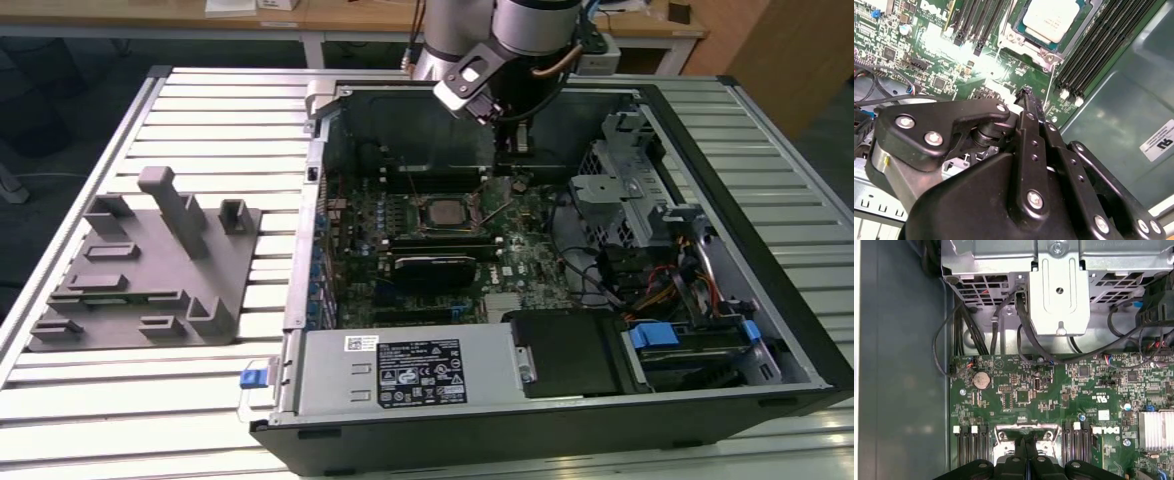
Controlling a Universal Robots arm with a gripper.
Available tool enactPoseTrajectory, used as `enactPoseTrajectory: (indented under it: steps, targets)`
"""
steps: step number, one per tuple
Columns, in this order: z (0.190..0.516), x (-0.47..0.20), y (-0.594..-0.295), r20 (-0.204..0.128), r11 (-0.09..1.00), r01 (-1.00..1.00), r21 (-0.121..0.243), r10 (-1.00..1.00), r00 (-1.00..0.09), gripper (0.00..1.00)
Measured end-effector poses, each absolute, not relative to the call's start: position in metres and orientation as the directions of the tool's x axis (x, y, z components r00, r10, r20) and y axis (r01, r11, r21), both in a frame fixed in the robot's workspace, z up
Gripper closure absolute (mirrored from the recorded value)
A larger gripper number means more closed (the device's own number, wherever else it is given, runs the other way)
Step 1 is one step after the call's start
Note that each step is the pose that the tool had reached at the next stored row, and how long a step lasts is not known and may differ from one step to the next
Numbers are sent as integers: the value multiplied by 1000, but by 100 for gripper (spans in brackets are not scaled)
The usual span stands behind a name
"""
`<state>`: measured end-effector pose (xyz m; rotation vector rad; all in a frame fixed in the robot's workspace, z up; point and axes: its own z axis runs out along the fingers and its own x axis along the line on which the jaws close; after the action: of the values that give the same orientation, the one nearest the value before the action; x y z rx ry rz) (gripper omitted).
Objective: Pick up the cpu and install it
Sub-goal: 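Close the cpu cover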
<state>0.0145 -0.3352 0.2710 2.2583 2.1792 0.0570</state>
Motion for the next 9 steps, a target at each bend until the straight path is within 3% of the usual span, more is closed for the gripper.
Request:
enactPoseTrajectory:
  steps: [9]
  targets:
    - [271, 23, -335, 24, -36, 999, 27, 999, 35, 89]
